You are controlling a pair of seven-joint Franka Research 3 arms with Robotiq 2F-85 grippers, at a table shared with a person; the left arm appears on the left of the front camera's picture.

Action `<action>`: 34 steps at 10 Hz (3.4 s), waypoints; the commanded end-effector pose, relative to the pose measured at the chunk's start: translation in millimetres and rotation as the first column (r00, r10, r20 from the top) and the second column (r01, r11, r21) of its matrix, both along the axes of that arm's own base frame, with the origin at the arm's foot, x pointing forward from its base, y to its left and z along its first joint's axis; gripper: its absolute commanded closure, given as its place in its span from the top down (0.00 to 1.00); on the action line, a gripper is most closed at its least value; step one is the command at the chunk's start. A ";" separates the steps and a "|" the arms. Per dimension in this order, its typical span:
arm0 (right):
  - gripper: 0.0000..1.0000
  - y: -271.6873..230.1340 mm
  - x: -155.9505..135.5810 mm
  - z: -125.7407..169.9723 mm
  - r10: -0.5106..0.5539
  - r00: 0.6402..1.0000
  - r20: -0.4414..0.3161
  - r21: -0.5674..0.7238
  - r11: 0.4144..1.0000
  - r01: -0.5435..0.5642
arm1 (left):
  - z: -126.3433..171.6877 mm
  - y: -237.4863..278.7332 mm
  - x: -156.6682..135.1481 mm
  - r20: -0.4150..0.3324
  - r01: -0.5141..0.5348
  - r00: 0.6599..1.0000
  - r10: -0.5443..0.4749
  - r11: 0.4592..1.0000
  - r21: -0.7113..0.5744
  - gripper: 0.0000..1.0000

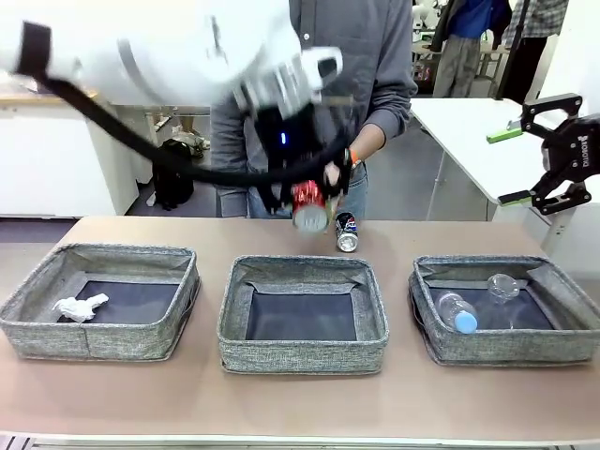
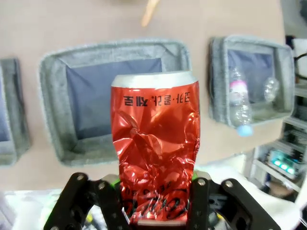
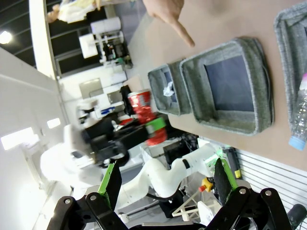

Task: Sort the waste into the appropriate baskets.
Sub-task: Place the picked waste into the Fabric basket indicated by the person.

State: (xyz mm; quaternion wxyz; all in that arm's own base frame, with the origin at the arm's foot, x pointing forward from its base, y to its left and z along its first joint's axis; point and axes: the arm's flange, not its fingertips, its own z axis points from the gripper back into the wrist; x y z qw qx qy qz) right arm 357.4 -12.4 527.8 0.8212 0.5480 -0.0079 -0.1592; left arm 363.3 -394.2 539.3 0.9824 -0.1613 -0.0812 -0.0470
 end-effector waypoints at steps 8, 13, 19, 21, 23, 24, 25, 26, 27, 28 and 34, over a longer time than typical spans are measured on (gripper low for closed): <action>1.00 -2.6 0.0 3.1 0.016 1.000 -0.001 -0.002 1.000 -0.016 | -113.2 -12.6 19.3 -0.055 -0.033 0.998 0.042 0.987 0.158 0.26; 1.00 -2.6 0.0 3.1 0.016 1.000 -0.001 -0.002 1.000 -0.016 | -109.2 -8.6 19.6 -0.043 -0.055 0.997 0.062 0.987 0.153 1.00; 1.00 -2.6 0.0 3.1 0.016 1.000 -0.001 -0.002 1.000 -0.016 | -100.1 -2.4 21.6 -0.045 -0.034 0.998 0.040 0.990 0.138 1.00; 1.00 -2.6 0.0 3.1 0.016 1.000 -0.001 -0.002 1.000 -0.016 | -68.1 27.2 21.8 -0.091 0.080 0.993 -0.074 0.994 0.073 1.00; 1.00 -2.6 0.0 3.1 0.016 1.000 -0.001 -0.002 1.000 -0.016 | -30.2 87.1 19.1 -0.173 0.068 0.983 -0.061 0.997 0.033 1.00; 1.00 -2.6 0.0 3.1 0.016 1.000 -0.001 -0.002 1.000 -0.016 | -14.2 121.0 12.0 -0.150 0.092 0.983 -0.109 0.989 -0.117 1.00; 1.00 -2.6 0.0 3.1 0.016 1.000 -0.001 -0.002 1.000 -0.016 | -7.8 155.0 3.1 -0.143 0.085 0.982 -0.120 0.970 -0.228 1.00; 1.00 -2.6 0.0 3.1 0.016 1.000 -0.001 -0.002 1.000 -0.016 | -12.2 189.6 -8.7 -0.138 0.074 0.982 -0.128 0.937 -0.343 1.00; 1.00 -2.6 0.0 3.1 0.016 1.000 -0.001 -0.002 1.000 -0.016 | -24.0 217.3 -21.4 -0.121 0.103 0.977 -0.178 0.879 -0.466 1.00; 1.00 -2.6 0.0 3.1 0.016 1.000 -0.001 -0.002 1.000 -0.016 | -42.3 240.5 -32.8 -0.105 0.097 0.977 -0.188 0.819 -0.565 1.00; 1.00 -2.6 0.0 3.1 0.016 1.000 -0.001 -0.002 1.000 -0.016 | -140.0 328.3 -57.5 0.009 0.048 0.973 -0.231 0.164 -0.985 1.00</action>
